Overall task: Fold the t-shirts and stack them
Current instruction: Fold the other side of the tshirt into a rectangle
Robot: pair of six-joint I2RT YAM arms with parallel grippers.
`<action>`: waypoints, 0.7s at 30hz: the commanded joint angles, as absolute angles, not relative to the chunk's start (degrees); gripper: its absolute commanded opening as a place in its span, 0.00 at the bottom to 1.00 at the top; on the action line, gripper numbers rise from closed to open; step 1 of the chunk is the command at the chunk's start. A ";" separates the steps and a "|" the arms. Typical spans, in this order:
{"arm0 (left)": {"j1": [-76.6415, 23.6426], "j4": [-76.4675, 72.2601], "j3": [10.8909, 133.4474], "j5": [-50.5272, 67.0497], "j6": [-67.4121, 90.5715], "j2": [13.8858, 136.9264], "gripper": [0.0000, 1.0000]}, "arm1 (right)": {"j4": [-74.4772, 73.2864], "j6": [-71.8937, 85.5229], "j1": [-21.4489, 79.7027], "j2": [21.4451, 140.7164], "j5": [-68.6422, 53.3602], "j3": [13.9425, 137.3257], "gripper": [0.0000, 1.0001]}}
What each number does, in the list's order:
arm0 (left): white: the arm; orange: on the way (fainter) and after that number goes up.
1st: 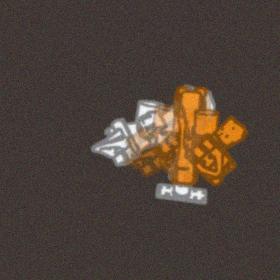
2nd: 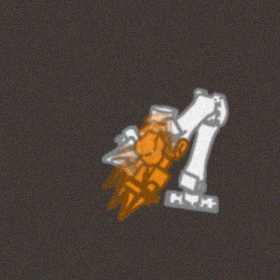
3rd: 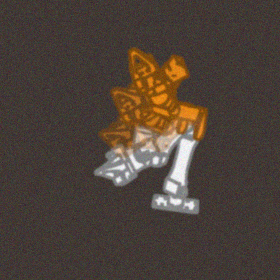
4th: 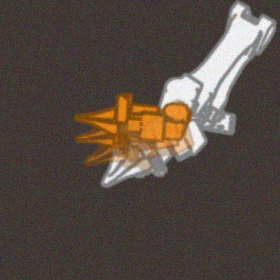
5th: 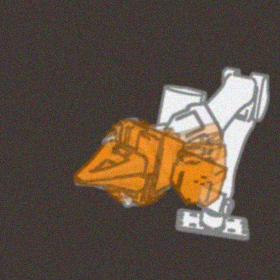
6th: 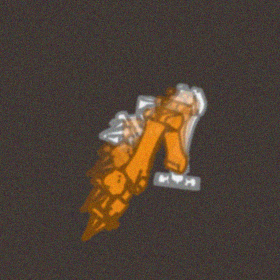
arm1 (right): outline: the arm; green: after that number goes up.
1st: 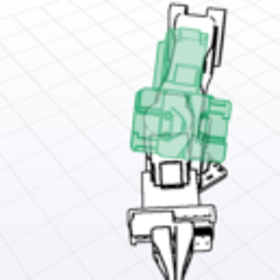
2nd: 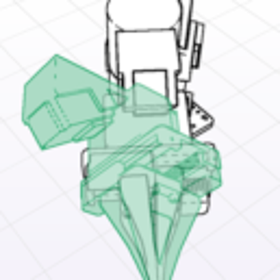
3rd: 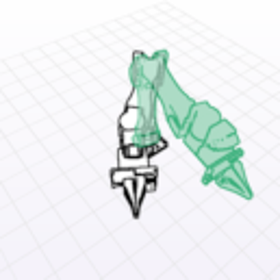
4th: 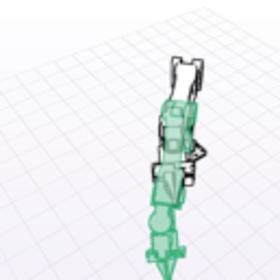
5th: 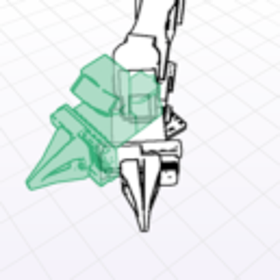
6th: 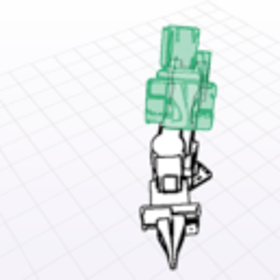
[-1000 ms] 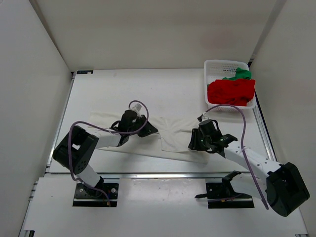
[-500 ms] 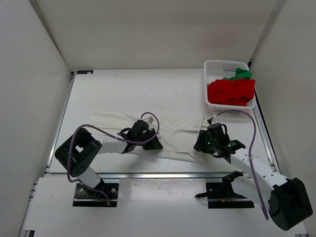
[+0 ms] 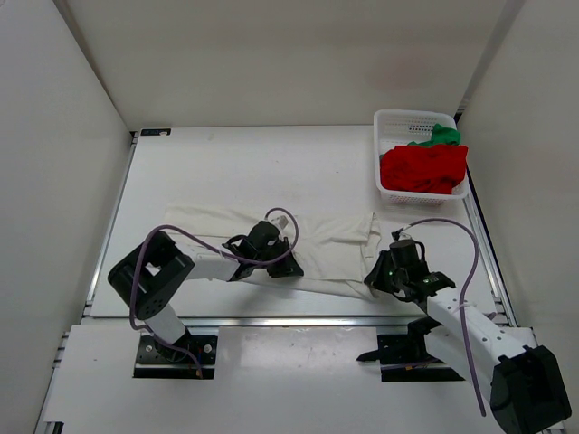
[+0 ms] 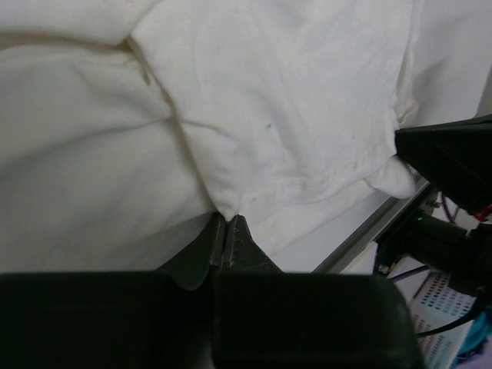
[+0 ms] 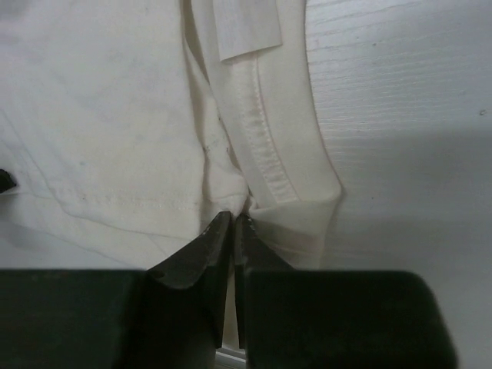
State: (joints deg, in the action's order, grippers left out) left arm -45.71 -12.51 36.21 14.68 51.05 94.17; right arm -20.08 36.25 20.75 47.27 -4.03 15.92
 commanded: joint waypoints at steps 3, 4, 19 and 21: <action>-43.60 -13.80 33.41 17.57 53.96 87.29 0.00 | -19.16 37.79 18.81 46.06 -3.96 13.80 0.00; -43.33 -13.80 32.44 17.49 54.14 85.97 0.00 | -18.90 37.71 18.90 46.05 -4.04 13.80 0.00; -39.29 -15.12 27.95 22.76 55.11 87.28 0.35 | -19.86 36.39 15.82 44.83 -4.30 16.16 0.13; -38.32 -14.24 28.12 23.03 53.88 85.88 0.41 | -20.21 34.99 16.08 45.26 -4.22 18.80 0.21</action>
State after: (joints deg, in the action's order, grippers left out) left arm -39.48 -13.91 28.08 20.99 55.37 87.57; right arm -19.64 37.10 16.62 45.54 -5.78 15.38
